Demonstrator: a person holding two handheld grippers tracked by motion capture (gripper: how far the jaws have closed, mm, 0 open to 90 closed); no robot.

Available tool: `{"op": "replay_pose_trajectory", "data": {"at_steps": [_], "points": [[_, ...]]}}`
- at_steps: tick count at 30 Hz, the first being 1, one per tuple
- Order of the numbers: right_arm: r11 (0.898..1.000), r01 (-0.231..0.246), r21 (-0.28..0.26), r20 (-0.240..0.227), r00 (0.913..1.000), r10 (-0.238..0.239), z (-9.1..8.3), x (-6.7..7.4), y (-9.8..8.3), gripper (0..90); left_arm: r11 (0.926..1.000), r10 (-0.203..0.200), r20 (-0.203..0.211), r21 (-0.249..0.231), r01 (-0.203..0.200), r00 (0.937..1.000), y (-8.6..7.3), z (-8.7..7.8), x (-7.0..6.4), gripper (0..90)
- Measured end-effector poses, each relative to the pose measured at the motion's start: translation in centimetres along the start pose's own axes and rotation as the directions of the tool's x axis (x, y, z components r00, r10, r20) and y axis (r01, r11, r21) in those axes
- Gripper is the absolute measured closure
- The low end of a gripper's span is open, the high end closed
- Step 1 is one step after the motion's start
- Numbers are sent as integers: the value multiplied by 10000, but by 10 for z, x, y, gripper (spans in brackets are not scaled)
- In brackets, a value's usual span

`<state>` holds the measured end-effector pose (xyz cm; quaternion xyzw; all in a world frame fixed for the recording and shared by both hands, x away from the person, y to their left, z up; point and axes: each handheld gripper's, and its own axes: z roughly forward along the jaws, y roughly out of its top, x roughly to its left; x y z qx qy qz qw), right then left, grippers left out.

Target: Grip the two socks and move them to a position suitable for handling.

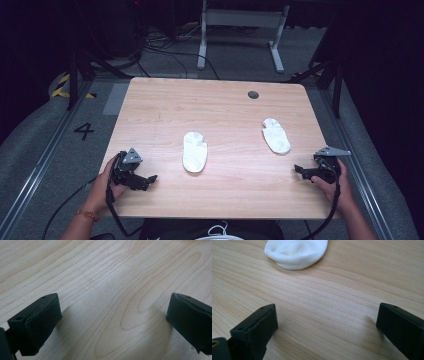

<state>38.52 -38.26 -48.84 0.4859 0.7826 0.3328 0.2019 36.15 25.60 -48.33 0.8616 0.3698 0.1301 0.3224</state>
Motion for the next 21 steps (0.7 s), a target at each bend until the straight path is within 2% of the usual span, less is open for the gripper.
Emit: {"op": "replay_pose_trajectory", "data": {"at_steps": [3,8,11,16,17,18,19,20,21], "points": [[10000,-26,-15,9,10000,26,0,0,0,41,10000,29,-54,-11,-29,10000,0,0,-1,3],[10000,-83,-18,79,9999,83,1,0,1,41,9999,-141,-120,-50,141,9998,0,0,-3,2],[10000,-70,-24,41,10000,70,1,0,1,41,10000,79,-38,-23,-79,10000,-1,-1,-3,3],[10000,89,39,-47,9999,-89,1,-1,2,54,10000,71,-10,-29,-71,10000,0,0,-4,3],[9999,149,34,-86,9999,-149,1,-1,3,74,10000,94,-3,1,-94,10000,0,0,-4,3],[9995,254,-176,-224,9994,-258,0,-1,3,203,10000,86,69,-35,-85,9999,0,0,-6,6],[9995,254,-176,-224,9994,-258,0,-1,3,203,9996,284,194,-72,-283,9994,0,0,-6,6],[9986,388,-352,-385,9985,-402,1,-1,4,240,9989,468,273,-3,-468,9985,0,0,-6,8],[9979,508,-412,-373,9979,-524,2,0,6,222,9987,509,264,-5,-509,9984,1,0,-6,7]]}}
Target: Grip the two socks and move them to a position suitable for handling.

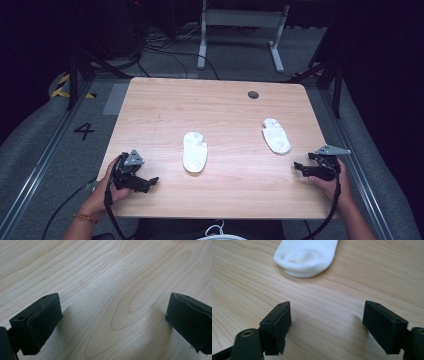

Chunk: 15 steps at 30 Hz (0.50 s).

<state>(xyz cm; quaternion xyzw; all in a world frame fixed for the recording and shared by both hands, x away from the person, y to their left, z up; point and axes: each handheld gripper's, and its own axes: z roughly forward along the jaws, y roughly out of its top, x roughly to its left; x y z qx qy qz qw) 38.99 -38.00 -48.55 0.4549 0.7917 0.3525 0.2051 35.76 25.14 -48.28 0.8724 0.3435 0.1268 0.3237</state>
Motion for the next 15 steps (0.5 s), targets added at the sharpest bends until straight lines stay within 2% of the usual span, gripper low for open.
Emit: {"op": "replay_pose_trajectory", "data": {"at_steps": [3,4,5,7,10,15], "points": [[9992,353,-168,35,9994,-352,1,5,7,282,10000,-40,47,-48,41,10000,0,0,-1,7],[9977,582,-356,-154,9982,-588,1,9,16,298,9999,-98,90,-40,98,9999,0,1,-1,8],[9977,582,-356,-154,9982,-588,1,9,16,298,10000,-61,47,-2,61,10000,0,0,0,8],[9944,876,-591,-211,9958,-889,0,15,26,336,10000,-78,72,-9,79,9999,0,0,-1,8],[9897,1150,-854,-594,9910,-1203,3,24,40,390,10000,-25,87,1,25,10000,1,1,0,3],[9844,1627,-670,-966,9809,-1687,16,38,54,451,10000,-18,85,2,18,10000,1,1,0,3]]}}
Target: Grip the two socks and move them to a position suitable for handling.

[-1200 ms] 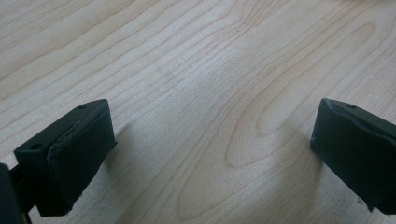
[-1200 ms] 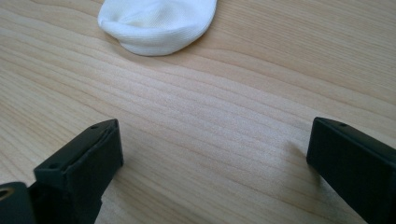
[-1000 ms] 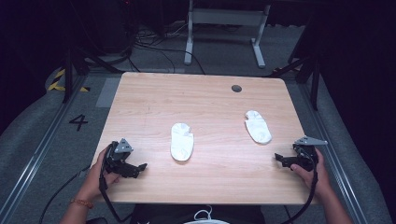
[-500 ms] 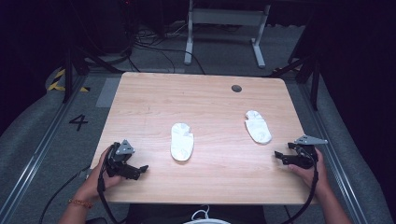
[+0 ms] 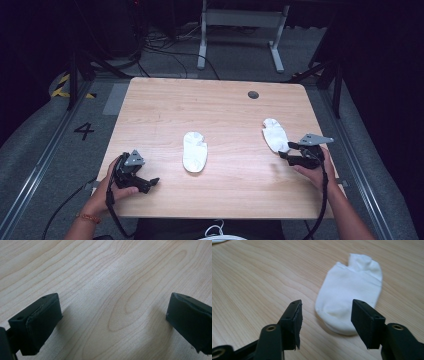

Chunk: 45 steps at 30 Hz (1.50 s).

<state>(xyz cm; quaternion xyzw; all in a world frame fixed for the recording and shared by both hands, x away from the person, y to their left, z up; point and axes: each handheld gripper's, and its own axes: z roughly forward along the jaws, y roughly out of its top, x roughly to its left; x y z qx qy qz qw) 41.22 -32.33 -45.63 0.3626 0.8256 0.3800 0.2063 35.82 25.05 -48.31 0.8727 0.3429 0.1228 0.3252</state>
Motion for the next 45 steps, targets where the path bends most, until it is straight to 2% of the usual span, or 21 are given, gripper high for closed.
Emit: {"op": "replay_pose_trajectory", "data": {"at_steps": [1,3,5,6,10,12,16,21,24,28,33,36,37,39,45], "points": [[9998,189,66,-184,9997,-188,7,4,6,466,10000,-4,4,-1,4,10000,0,0,0,3],[9997,249,-15,-239,9994,-250,11,7,10,482,10000,5,12,-3,-5,10000,0,0,0,3],[9995,298,134,-423,9987,-292,18,9,14,488,10000,27,36,-14,-27,10000,0,0,0,3],[9991,391,178,-378,9985,-384,22,11,16,501,9999,118,29,5,-118,9999,0,0,1,3],[9981,400,473,-200,9990,-391,36,10,19,547,10000,-32,-10,-18,32,10000,0,0,0,5],[9967,271,763,-118,9996,-263,42,8,20,615,10000,-81,-11,-28,81,10000,0,0,-1,7],[9933,483,1048,45,9988,-490,52,9,20,700,9999,-134,-6,-17,134,9999,-1,0,-1,7],[9931,389,1106,14,9992,-392,56,11,21,797,9999,-133,0,-51,133,9999,-1,0,-1,7],[9927,208,1185,-216,9996,-183,55,14,21,857,9999,-129,-1,-49,129,9999,-1,0,-1,7],[9922,338,1197,-685,9973,-257,52,19,21,865,9999,-134,-7,-47,134,9999,-1,0,-1,7],[9914,595,1166,-1256,9911,-447,45,32,16,864,9999,-126,30,-57,126,9999,-1,0,-1,7],[9886,917,1195,-1605,9844,-719,38,43,13,861,10000,-62,-42,-36,62,10000,-1,-1,-1,8],[9884,932,1199,-1774,9816,-710,35,47,10,857,10000,-83,-64,-35,83,9999,-1,-1,-1,7],[9848,1288,1163,-2117,9720,-1021,29,55,7,856,10000,-75,-111,-54,74,9999,-2,-1,-1,8],[9767,1748,1245,-2634,9549,-1373,12,77,-3,849,9999,-96,-124,-55,96,9999,-2,-1,-1,8]]}}
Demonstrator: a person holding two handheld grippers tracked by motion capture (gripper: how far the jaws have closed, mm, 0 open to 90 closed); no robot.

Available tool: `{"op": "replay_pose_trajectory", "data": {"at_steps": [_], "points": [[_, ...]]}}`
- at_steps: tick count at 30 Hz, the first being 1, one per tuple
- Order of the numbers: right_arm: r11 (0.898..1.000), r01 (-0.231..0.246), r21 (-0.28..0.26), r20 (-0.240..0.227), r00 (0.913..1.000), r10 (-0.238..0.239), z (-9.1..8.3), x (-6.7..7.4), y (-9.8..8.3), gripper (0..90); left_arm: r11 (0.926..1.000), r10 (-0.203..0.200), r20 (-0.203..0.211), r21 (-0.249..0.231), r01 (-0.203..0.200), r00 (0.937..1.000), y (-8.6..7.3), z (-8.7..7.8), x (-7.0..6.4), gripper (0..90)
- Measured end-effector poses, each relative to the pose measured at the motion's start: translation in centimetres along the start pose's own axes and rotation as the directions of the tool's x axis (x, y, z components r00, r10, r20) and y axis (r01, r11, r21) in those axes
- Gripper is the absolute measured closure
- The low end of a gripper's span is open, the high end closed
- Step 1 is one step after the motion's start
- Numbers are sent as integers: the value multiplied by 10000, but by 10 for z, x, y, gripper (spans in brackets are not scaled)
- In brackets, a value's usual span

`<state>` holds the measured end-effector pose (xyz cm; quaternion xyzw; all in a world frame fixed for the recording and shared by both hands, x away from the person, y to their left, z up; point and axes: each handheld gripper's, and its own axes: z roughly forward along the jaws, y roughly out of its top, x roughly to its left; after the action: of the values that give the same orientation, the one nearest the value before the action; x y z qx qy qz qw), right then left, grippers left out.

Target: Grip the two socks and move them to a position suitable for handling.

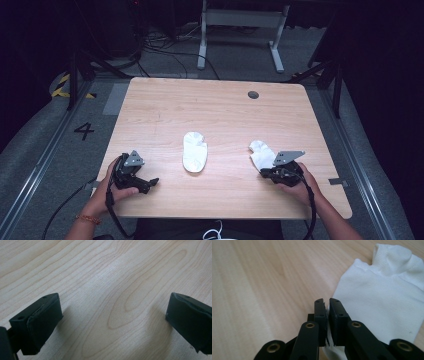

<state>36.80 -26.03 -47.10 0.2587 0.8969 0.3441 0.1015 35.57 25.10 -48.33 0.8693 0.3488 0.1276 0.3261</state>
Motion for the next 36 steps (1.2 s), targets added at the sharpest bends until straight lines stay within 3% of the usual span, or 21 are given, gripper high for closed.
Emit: {"op": "replay_pose_trajectory", "data": {"at_steps": [5,7,9,13,17,20,21,24,28,32,36], "points": [[9994,310,153,-195,9993,-307,-5,15,-4,782,10000,-45,12,-6,45,10000,0,0,0,8],[9975,674,223,-133,9977,-671,-8,21,-3,767,10000,-46,12,-7,46,10000,0,0,0,8],[9960,890,-83,-32,9960,-890,-10,24,1,741,10000,-18,-7,-1,18,10000,0,0,0,8],[9943,950,-486,651,9936,-917,-9,26,16,671,10000,-17,-12,-4,17,10000,0,0,0,8],[9957,914,-146,1223,9885,-890,8,23,33,643,10000,-12,-22,-1,12,10000,0,0,0,10],[9962,873,60,1453,9855,-872,16,20,36,618,10000,-13,-1,-27,13,10000,-1,-1,-1,17],[9979,645,102,1528,9861,-653,19,17,36,610,10000,17,1,-26,-17,10000,-1,-1,-1,22],[9994,84,324,1786,9838,-141,24,7,33,629,10000,-83,-22,-49,83,10000,0,-1,-2,30],[9993,-146,349,1715,9851,84,25,2,33,673,10000,-22,57,-19,22,10000,2,-1,-4,62],[9989,-183,422,1580,9874,114,27,-1,35,788,10000,-13,49,-81,13,10000,6,0,-8,157],[9990,96,436,1701,9853,-168,29,1,37,878,9991,429,-176,67,-428,9989,14,1,-16,169]]}}
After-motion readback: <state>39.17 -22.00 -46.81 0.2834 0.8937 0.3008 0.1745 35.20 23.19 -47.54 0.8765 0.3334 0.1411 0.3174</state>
